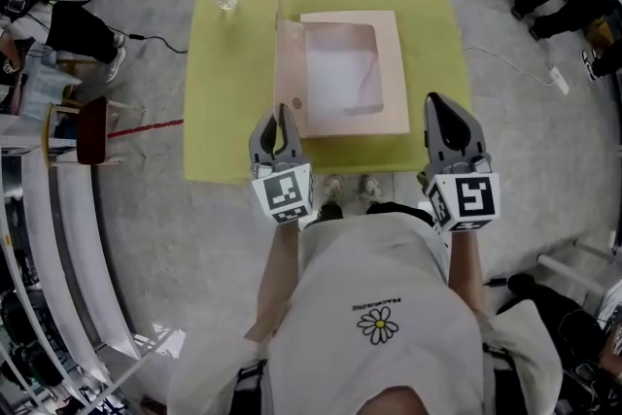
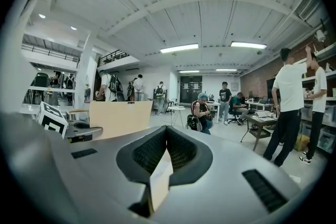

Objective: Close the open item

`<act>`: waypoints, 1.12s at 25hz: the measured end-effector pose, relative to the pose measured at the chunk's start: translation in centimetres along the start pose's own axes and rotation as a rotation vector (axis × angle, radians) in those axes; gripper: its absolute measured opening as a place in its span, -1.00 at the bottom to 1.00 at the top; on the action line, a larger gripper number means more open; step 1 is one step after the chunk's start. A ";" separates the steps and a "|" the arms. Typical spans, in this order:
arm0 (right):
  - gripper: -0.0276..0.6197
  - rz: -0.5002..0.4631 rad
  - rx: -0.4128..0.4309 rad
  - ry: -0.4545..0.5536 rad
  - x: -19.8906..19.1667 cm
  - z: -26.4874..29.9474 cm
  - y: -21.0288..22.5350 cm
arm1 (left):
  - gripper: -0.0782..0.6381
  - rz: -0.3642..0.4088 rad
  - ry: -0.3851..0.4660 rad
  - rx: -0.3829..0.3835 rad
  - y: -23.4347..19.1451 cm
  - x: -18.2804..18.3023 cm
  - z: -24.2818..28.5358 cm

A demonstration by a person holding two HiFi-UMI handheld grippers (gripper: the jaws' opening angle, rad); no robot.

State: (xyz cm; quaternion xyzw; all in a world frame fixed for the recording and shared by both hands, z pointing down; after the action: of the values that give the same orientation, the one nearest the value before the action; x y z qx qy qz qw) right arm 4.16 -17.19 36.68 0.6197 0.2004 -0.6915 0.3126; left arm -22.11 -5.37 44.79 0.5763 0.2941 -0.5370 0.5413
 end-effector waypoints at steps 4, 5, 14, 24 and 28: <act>-0.87 0.001 0.007 -0.001 -0.1 -0.1 0.3 | -0.74 0.106 -0.010 -0.039 2.1 0.7 0.4; -0.87 -0.004 0.011 0.000 0.0 -0.1 0.3 | -0.74 0.146 -0.015 -0.048 2.8 0.8 0.6; -0.87 0.012 -0.042 0.006 0.1 -0.9 2.1 | -0.72 0.443 -0.044 -0.238 9.8 1.5 1.9; -0.87 0.037 -0.139 0.008 -0.6 -2.5 4.6 | -0.70 0.581 -0.118 -0.447 13.4 0.7 4.2; -0.87 0.060 -0.187 0.005 -1.0 -3.3 5.6 | -0.68 0.666 -0.176 -0.574 14.8 0.1 5.1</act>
State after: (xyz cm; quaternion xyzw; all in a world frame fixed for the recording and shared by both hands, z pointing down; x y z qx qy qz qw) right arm 10.41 -18.87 37.79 0.5951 0.2462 -0.6587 0.3891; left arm -9.99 -13.77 50.11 0.4180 0.1823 -0.2770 0.8458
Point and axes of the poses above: the fingertips, and each gripper's own axes: z forward along the fingers, y to its right, x out of its top, the point moved 9 cm from there along -z, backward along the fingers, and after that the axes turned 11 degrees about z, right-handed, at the moved point
